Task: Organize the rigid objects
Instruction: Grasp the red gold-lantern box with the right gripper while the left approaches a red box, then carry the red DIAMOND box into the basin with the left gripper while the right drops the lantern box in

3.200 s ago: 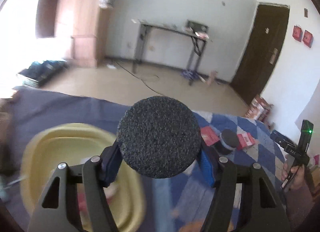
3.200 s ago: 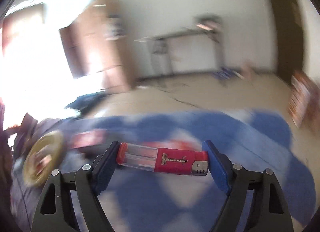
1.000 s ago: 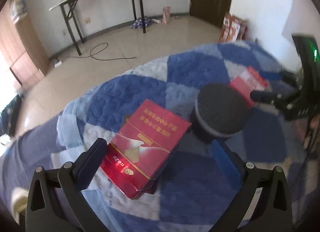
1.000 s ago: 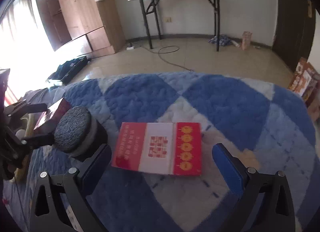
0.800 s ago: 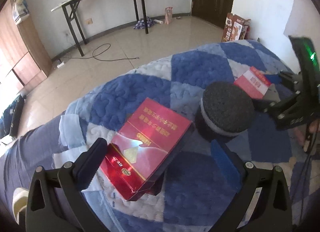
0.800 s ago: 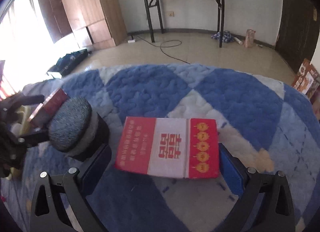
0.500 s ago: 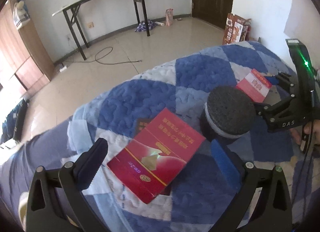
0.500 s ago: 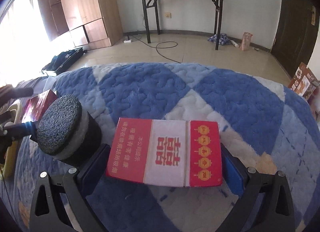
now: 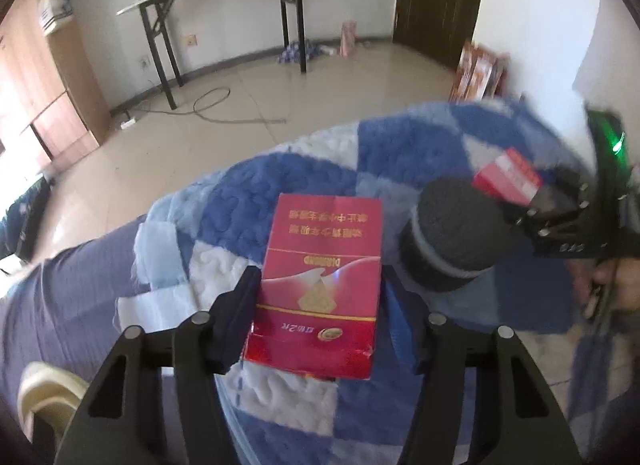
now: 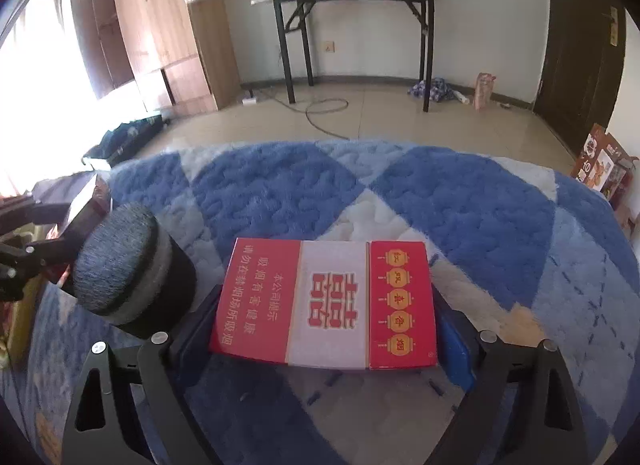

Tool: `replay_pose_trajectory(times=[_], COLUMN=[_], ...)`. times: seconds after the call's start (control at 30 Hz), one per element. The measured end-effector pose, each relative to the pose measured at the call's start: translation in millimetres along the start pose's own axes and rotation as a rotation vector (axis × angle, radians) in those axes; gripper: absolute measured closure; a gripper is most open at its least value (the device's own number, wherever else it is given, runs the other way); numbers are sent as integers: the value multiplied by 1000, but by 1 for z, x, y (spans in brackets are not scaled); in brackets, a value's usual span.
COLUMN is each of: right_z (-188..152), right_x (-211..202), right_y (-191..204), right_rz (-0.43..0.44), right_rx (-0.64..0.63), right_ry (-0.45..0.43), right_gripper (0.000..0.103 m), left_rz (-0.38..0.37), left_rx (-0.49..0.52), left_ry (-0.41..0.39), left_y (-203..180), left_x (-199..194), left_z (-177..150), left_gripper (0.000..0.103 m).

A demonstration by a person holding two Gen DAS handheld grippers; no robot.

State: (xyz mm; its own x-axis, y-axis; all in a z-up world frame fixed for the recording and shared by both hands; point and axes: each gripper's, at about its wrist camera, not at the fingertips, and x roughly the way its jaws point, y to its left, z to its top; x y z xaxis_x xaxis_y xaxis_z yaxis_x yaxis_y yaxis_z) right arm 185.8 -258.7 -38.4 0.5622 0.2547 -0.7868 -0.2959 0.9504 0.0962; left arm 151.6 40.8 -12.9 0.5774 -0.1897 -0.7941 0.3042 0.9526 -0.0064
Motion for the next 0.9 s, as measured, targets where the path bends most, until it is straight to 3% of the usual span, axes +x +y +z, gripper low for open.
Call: replay_pose_trajectory(times=[0.2,0.3,0.37,0.47,0.6,0.83,0.9], right_z=[2,2,-2,-8,-17,-38,-45], right_x=[-46,-86,-108,-121,-108,-56,-46], right_y=[-2,28,61,124,227,361,390], right_rz=[132,261,337,462,573,614,584], right_rx=[-18,-125,-215,-342,-535,-754,-822], right_ry=[-119,-162,-173,-147,-57,78,70], right_gripper=[11,11,11,11,11,11,11], left_rz=[-11,114,220,347,374,387,389], left_rx=[-133,-160,-239,-360,-496,-615,-612], left_ry=[-135,-190,-185,-144,-103,-96,-85], left_y=[22,36,57,89,128,187,196], left_x=[-75,-145,-190,-226,-228,-184,-175], left_z=[-40,-87,-124,-167,-208,-223,-221], left_gripper=[44,44,44,44,44,44,44])
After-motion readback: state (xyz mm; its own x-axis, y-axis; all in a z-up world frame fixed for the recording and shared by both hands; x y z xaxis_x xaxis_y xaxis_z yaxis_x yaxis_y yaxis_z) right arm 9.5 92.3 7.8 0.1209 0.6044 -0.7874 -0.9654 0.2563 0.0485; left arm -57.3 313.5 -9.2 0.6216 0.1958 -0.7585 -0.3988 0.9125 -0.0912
